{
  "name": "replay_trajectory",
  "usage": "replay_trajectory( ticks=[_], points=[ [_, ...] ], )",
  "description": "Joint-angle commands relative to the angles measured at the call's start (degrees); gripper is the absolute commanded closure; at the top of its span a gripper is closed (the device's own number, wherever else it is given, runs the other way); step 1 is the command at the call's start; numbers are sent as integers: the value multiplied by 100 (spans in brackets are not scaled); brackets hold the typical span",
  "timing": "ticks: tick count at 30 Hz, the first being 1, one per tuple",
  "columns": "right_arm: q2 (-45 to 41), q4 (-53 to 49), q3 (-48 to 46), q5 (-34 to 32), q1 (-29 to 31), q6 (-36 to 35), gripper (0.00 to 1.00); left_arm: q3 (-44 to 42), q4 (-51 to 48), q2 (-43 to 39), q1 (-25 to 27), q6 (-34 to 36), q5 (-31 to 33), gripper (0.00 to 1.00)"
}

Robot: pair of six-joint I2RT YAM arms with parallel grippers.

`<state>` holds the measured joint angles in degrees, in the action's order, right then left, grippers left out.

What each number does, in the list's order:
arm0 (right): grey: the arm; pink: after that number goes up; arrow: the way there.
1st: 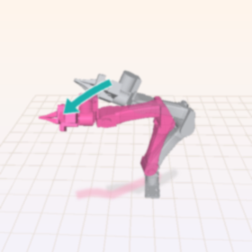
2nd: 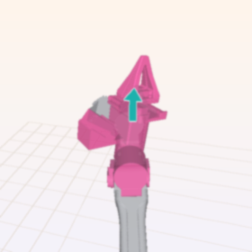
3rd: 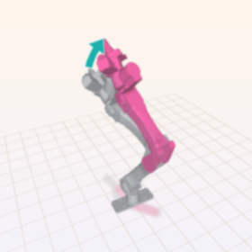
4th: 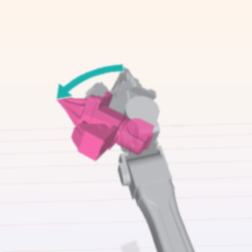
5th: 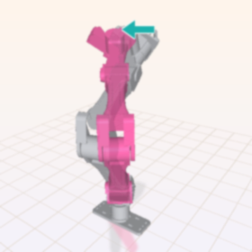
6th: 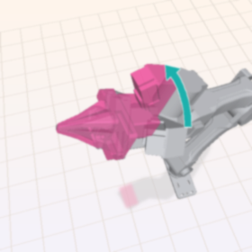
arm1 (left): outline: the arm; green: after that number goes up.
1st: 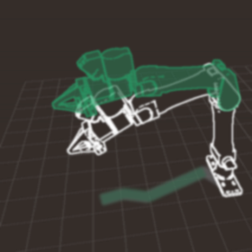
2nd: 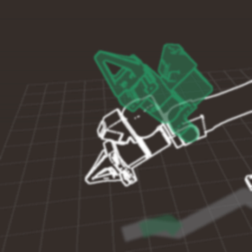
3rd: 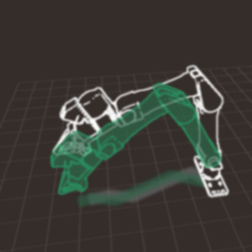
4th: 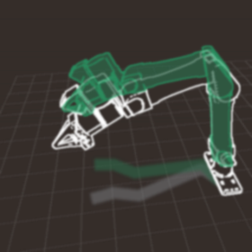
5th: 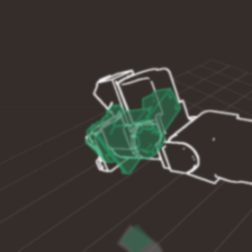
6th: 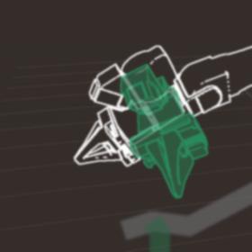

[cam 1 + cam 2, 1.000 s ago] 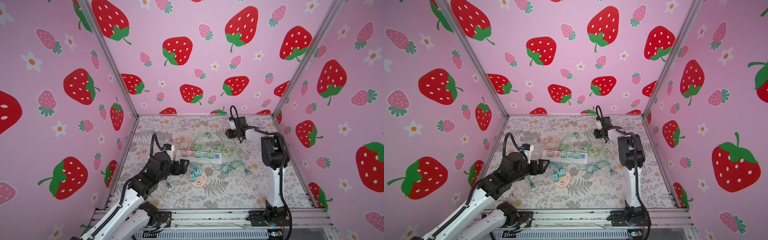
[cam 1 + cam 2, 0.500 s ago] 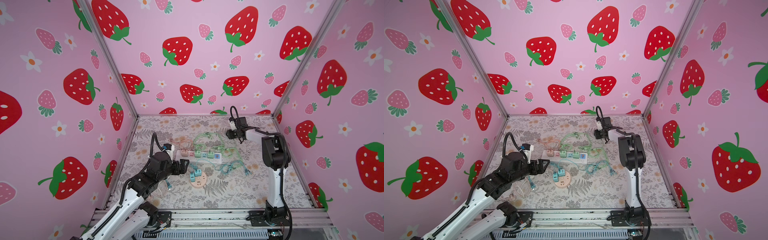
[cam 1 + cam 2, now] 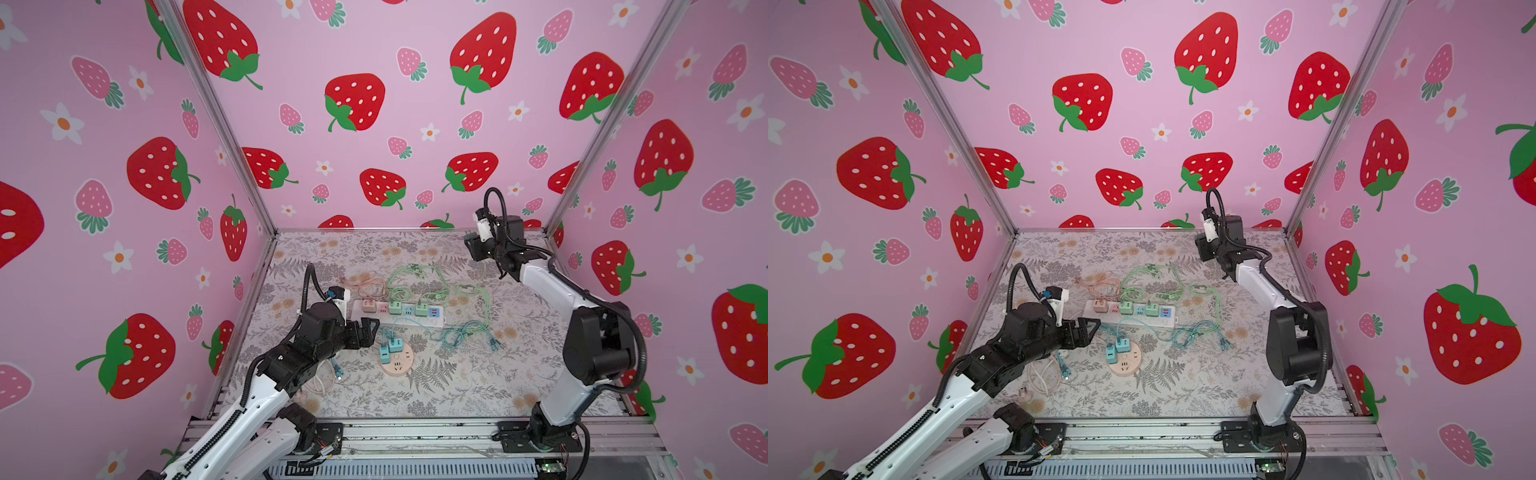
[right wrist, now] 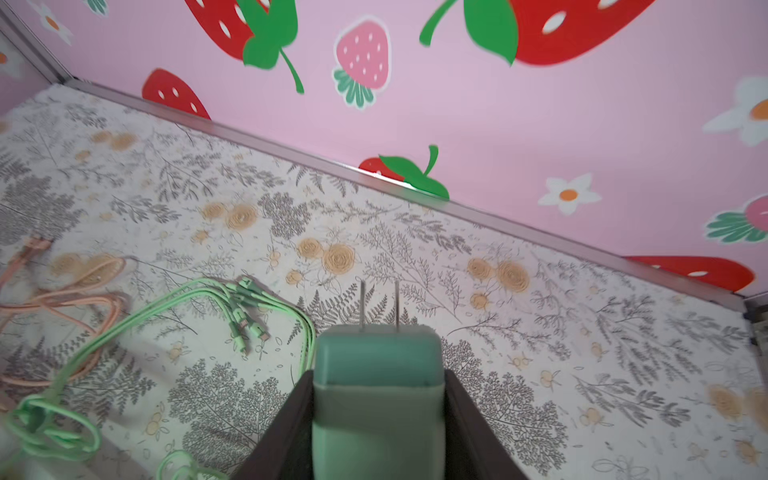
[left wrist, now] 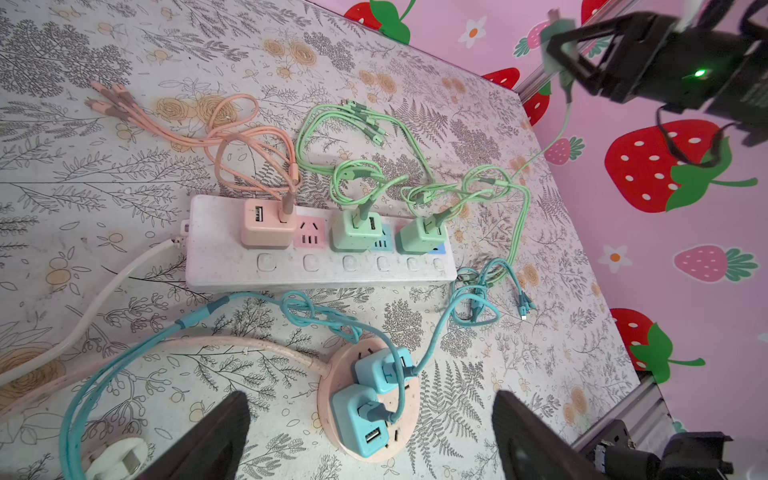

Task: Insert the plug
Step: 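Lift the green charger high off the table with the right gripper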

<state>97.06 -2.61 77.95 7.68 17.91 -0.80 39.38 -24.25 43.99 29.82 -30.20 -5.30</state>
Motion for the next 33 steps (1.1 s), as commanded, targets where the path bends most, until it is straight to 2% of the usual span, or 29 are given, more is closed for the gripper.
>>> replay_trajectory(
  ticks=[1,14,25,33],
  points=[
    [-578,259,-181,-58,53,-203,74,272,44,10,-35,9,-94,6],
    [-1965,86,251,-417,497,-722,74,322,168,177,-36,6,-221,6],
    [-2225,-133,1350,-566,564,-914,76,287,228,241,-36,7,-402,6],
    [-2416,-139,1931,-434,591,-895,78,237,342,346,-37,0,-516,6]
  ],
)
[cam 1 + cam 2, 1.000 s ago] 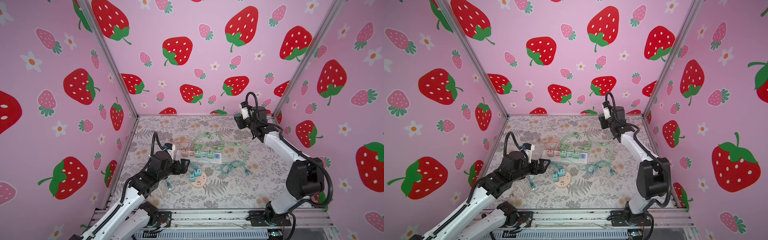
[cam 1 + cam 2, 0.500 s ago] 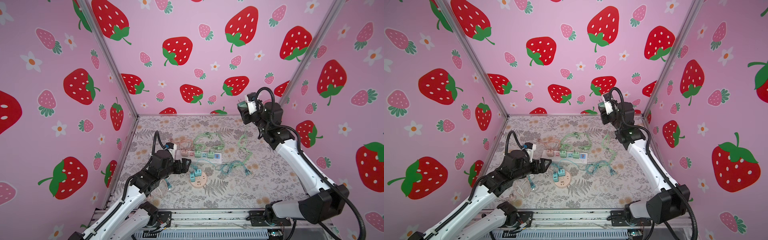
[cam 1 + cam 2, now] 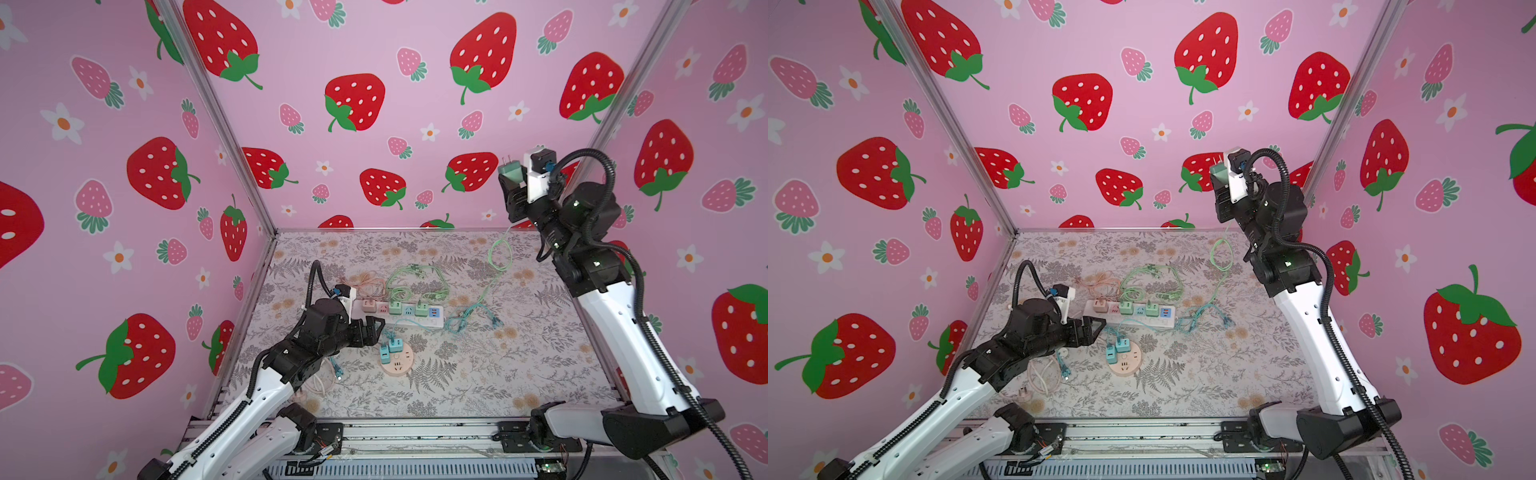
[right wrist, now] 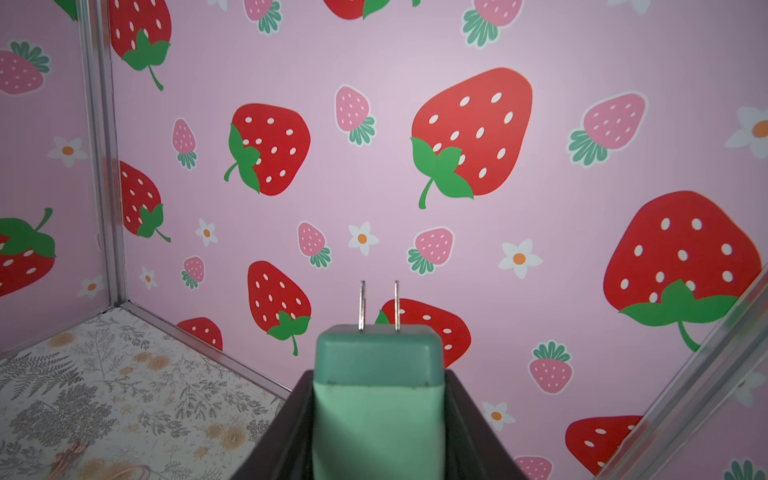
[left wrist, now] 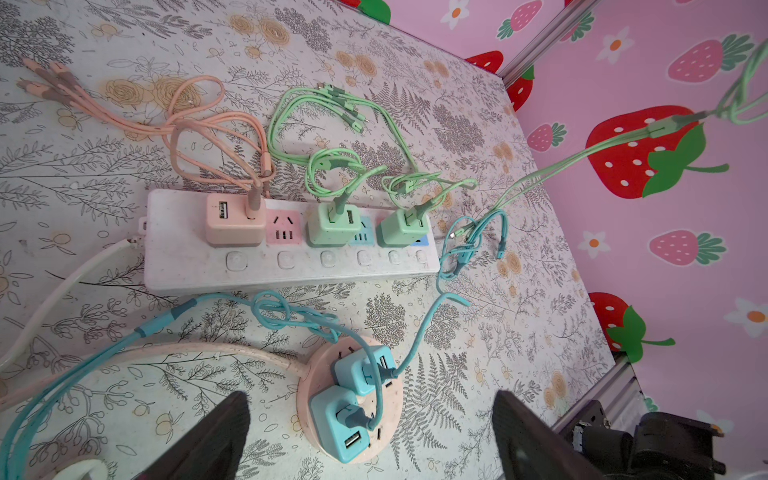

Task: Insert the plug
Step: 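Lift the green charger high off the table with the right gripper, then carry the green charger toward the left gripper while the left gripper approaches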

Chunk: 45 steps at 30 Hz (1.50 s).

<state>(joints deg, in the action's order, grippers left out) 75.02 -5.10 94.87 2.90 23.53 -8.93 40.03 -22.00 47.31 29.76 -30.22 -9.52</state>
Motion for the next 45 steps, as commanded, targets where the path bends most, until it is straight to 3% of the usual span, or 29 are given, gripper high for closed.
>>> replay_trajectory(
  ticks=[1,8,12,22,33,37,45],
  points=[
    [-248,151,258,41,33,-113,79,171,117,23,-31,7,-109,6],
    [-439,209,329,244,47,-256,81,204,168,119,-26,19,-199,6],
    [-486,-254,270,739,55,-275,80,271,187,190,-29,7,-320,6],
    [-1280,-461,-2092,2014,189,-240,79,723,186,312,-45,200,-1147,6],
    [-1257,-291,-3931,2691,1295,-433,77,1003,989,630,-49,-62,-2550,8],
    [-962,-375,-4099,2750,1710,-668,77,1194,1012,928,-50,-81,-3097,9],
    [-814,-364,-4227,2699,2295,-925,76,1436,775,1381,-58,-138,-3456,19]
  ],
)
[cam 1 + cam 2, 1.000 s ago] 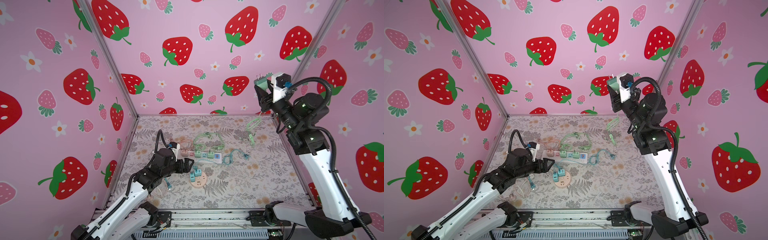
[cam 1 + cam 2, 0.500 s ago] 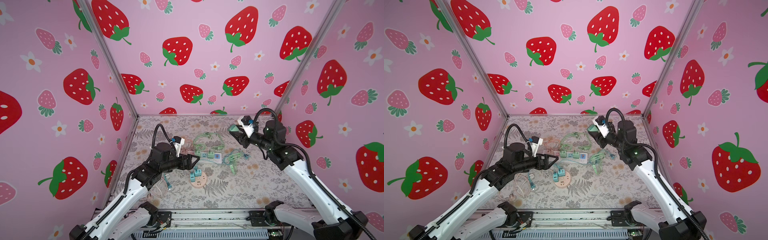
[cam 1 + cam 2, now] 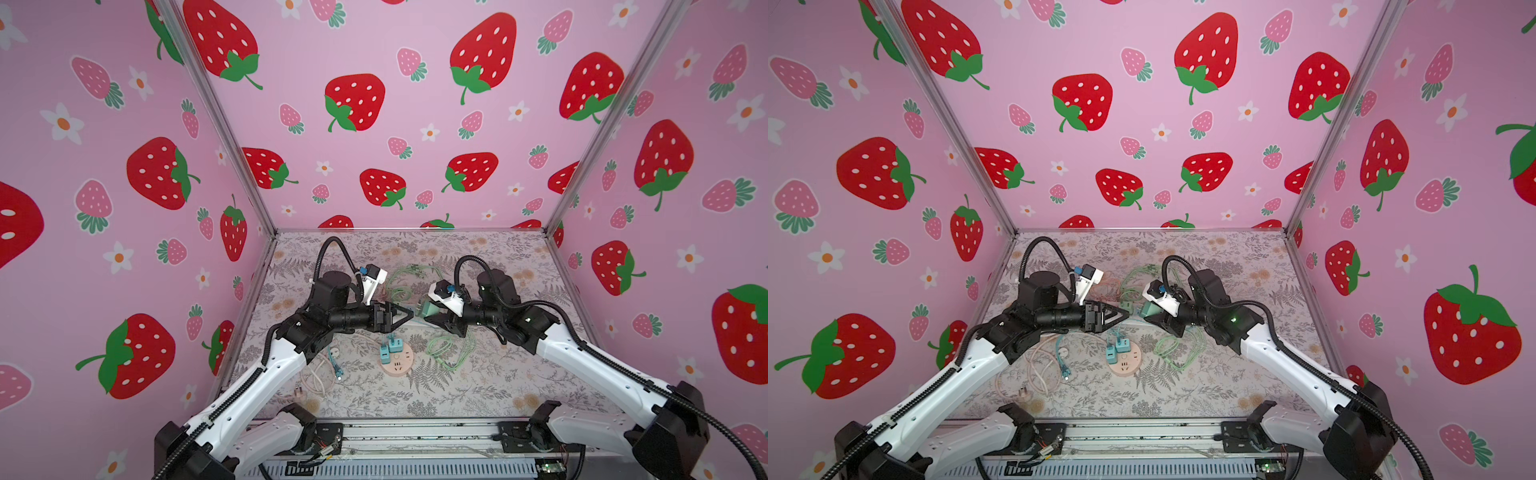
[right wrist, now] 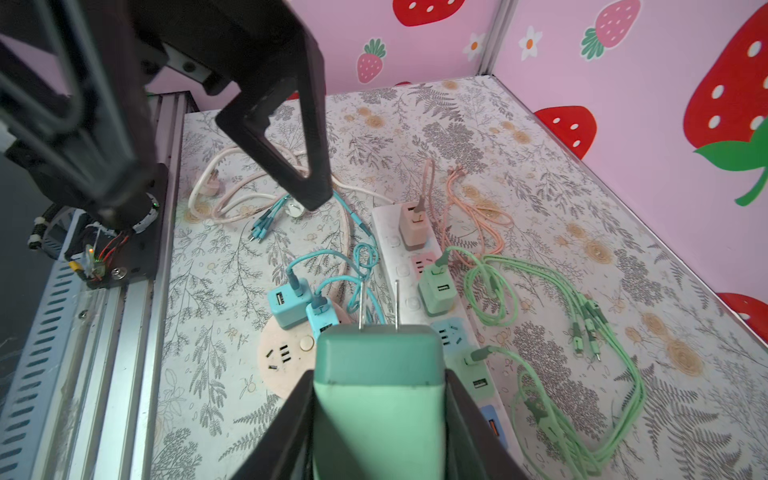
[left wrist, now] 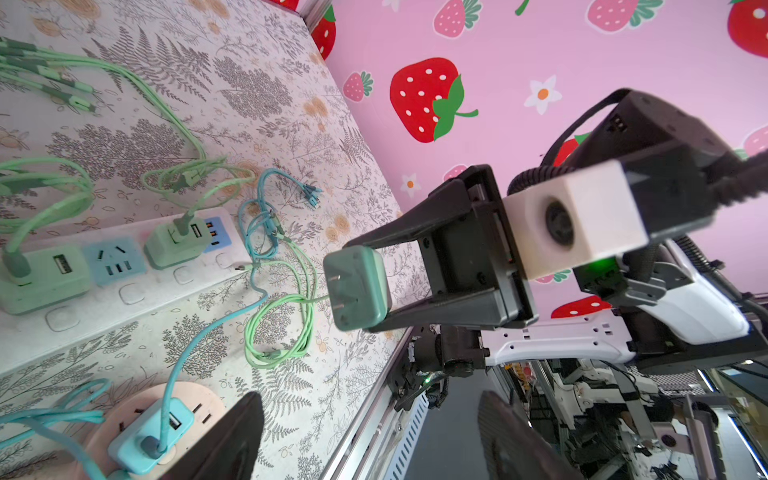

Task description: Insert the plug

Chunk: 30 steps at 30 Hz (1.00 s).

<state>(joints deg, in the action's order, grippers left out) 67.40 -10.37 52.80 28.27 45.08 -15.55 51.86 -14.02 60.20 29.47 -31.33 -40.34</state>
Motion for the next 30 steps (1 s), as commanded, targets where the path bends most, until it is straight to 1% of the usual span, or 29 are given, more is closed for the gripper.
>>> replay_trajectory(
  ticks=[1,3,9,21,24,28,30],
  points=[
    [-70,158,-15,161,189,-279,76,268,-40,151,-29,-47,-431,21],
    [-63,168,9,151,281,-331,76,294,-48,249,-32,-74,-503,24],
    [-68,196,94,57,486,-421,76,296,-9,358,-29,-55,-719,27],
    [48,169,305,-260,771,-576,76,270,-53,576,-29,-48,-1186,41],
    [109,119,354,-322,816,-614,75,272,-48,611,-29,-65,-1235,44],
    [160,106,383,-405,861,-651,75,262,-39,633,-31,-75,-1286,53],
    [177,100,398,-451,871,-653,75,252,-48,637,-30,-66,-1307,56]
  ],
)
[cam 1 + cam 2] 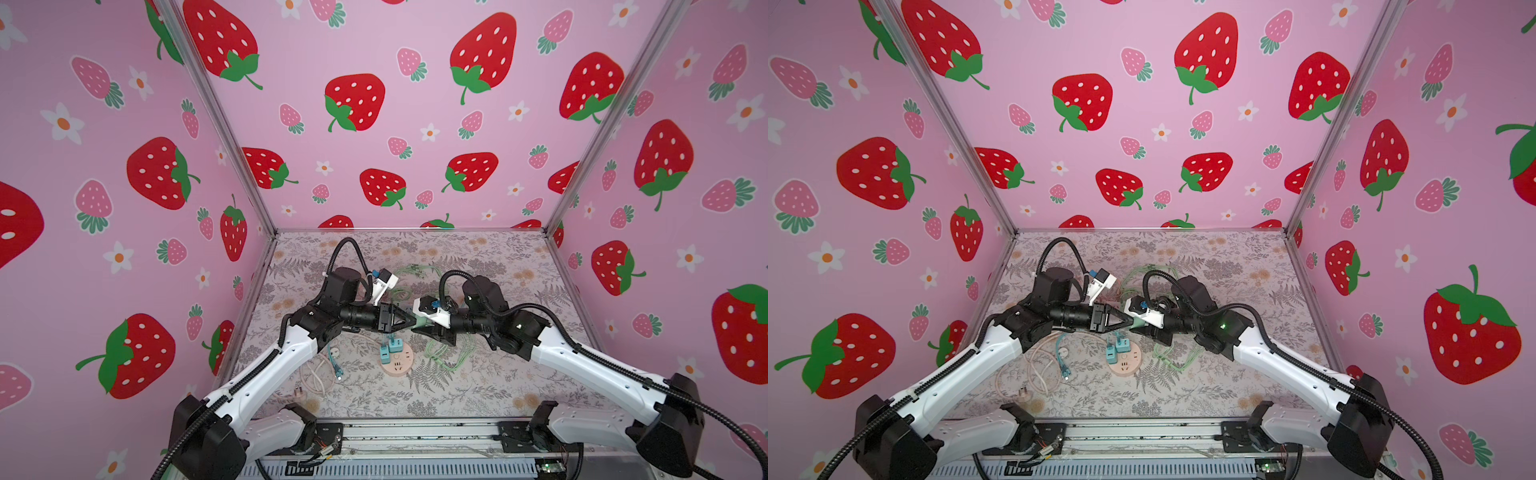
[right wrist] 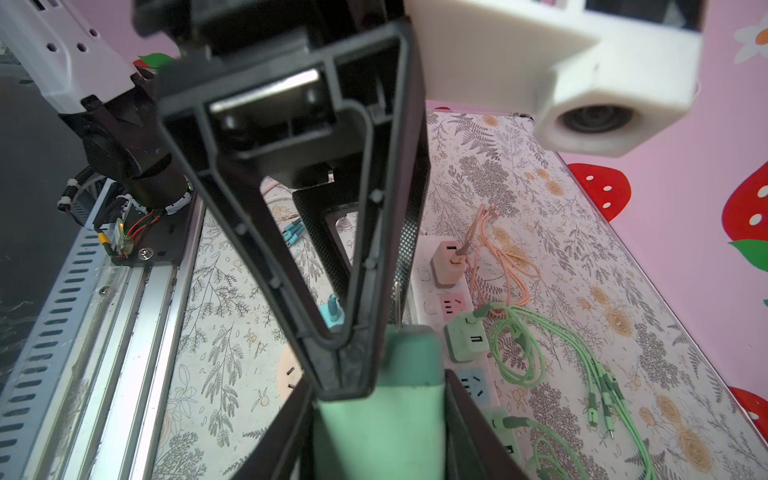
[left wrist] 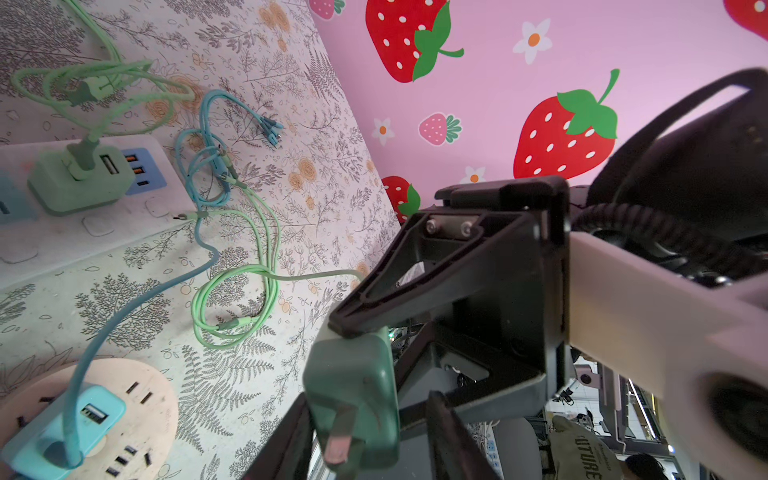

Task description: Insert the plug

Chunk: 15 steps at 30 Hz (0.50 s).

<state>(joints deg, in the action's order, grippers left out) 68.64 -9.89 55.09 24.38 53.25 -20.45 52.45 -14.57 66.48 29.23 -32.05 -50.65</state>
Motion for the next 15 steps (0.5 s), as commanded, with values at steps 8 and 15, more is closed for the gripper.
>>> replay_trajectory(
  ticks=[8,15],
  points=[
    [139,10,212,-130,122,-229,74,195,7,49,-5,-20,-272,65],
    [78,-4,121,-204,126,-166,62,187,67,76,-5,-55,-154,85]
  ],
)
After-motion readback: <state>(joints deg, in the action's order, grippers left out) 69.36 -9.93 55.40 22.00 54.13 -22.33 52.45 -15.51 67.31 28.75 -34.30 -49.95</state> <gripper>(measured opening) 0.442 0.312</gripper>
